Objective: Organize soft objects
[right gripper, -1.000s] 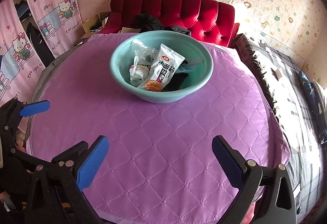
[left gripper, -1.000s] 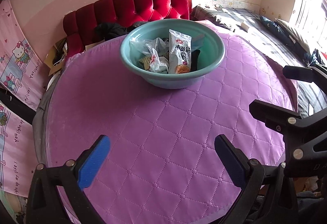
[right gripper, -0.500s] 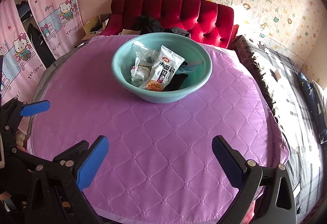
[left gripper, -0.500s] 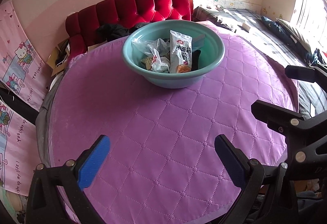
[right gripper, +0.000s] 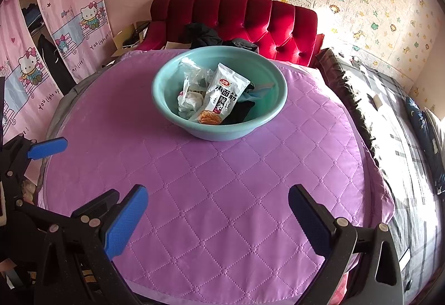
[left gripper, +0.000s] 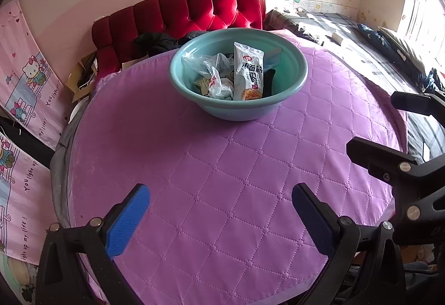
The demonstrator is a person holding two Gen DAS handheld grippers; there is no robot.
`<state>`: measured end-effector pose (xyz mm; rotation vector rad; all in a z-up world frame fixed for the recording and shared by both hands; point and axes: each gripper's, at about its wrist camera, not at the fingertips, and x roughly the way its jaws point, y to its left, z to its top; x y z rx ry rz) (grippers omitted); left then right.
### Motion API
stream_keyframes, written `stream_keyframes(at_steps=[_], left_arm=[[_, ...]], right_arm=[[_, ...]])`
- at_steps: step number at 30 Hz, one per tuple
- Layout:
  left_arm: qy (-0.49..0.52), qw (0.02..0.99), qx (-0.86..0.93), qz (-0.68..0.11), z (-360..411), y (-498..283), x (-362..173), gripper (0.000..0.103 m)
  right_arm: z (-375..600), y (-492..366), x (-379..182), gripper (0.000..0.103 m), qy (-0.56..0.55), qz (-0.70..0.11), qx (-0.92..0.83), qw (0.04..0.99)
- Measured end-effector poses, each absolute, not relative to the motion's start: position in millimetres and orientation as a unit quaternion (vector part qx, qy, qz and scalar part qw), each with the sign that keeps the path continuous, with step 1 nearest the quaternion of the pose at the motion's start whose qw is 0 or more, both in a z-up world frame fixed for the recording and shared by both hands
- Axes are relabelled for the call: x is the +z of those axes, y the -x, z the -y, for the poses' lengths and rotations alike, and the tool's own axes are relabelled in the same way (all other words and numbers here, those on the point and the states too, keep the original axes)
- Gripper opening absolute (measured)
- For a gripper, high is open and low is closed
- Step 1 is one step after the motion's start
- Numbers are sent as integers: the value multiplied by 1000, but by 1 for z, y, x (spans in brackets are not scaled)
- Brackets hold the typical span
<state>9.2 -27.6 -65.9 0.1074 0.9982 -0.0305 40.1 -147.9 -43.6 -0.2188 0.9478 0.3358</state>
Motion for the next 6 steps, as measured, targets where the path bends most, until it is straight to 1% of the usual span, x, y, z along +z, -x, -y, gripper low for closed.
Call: stream_keyframes(at_steps=[6], left_arm=[[-50, 879, -10, -474, 25, -10, -65, 103]], right_arm=[[148, -42, -45, 103, 102, -453, 164, 870]])
